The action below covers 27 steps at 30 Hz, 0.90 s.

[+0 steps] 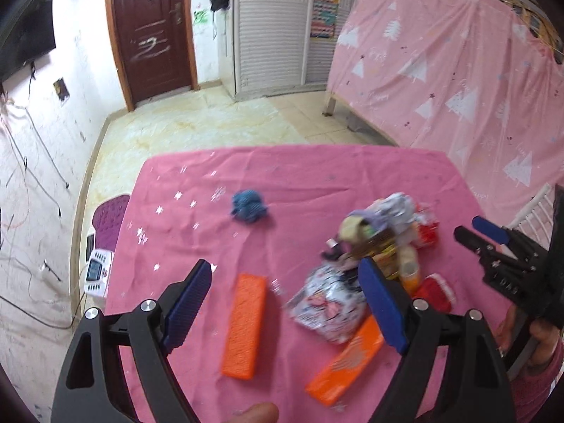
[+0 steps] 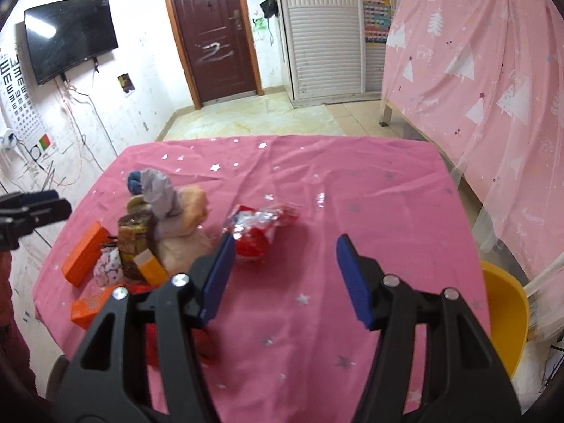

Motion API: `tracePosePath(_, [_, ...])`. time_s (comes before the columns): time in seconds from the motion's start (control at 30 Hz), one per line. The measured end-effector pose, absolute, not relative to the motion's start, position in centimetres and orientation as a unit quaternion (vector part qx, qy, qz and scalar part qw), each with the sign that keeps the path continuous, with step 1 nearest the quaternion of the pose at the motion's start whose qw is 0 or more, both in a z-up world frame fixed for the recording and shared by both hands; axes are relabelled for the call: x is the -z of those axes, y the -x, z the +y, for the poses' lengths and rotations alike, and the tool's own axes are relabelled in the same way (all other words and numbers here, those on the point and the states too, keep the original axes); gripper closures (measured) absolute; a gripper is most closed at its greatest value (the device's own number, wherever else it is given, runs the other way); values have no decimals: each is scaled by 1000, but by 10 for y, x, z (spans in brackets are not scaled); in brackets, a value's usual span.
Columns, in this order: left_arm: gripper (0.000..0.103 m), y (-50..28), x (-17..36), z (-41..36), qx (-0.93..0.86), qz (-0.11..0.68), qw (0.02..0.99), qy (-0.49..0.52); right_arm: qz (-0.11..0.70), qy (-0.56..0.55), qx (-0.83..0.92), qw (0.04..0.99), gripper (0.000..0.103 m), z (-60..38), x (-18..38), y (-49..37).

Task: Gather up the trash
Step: 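Move both tools back over the table, then grasp the red wrapper with the right tool while the left tool grasps the orange box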

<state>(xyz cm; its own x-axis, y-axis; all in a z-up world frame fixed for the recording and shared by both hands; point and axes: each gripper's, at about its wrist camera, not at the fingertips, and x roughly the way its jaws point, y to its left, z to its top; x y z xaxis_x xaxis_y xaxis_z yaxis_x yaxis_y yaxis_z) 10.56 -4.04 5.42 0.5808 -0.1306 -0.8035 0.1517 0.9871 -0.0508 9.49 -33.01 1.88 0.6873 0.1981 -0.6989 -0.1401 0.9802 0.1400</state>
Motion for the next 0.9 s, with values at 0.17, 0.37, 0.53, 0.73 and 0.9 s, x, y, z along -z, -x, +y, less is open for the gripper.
tracePosePath(0.17, [24,-107,-30,-27,77,472,878,-14,392,-38,-97,914,46,-321,-18,-101])
tracePosePath(0.37, [24,-109,-6,-13,74,491,868,-13,406,-36,-97,908,46,-309,-13,-113])
tracePosePath(0.53, [35,-108,7,-15,84,499,862,-23,420,-29,-95,902,46,-298,-4,-123])
tracePosePath(0.73, [62,-107,19,-15,84,505,858,-35,439,-13,-83,895,46,-289,7,-136])
tracePosePath(0.9, [75,-102,19,-15,73,497,863,-51,448,-7,-70,891,46,-289,12,-147])
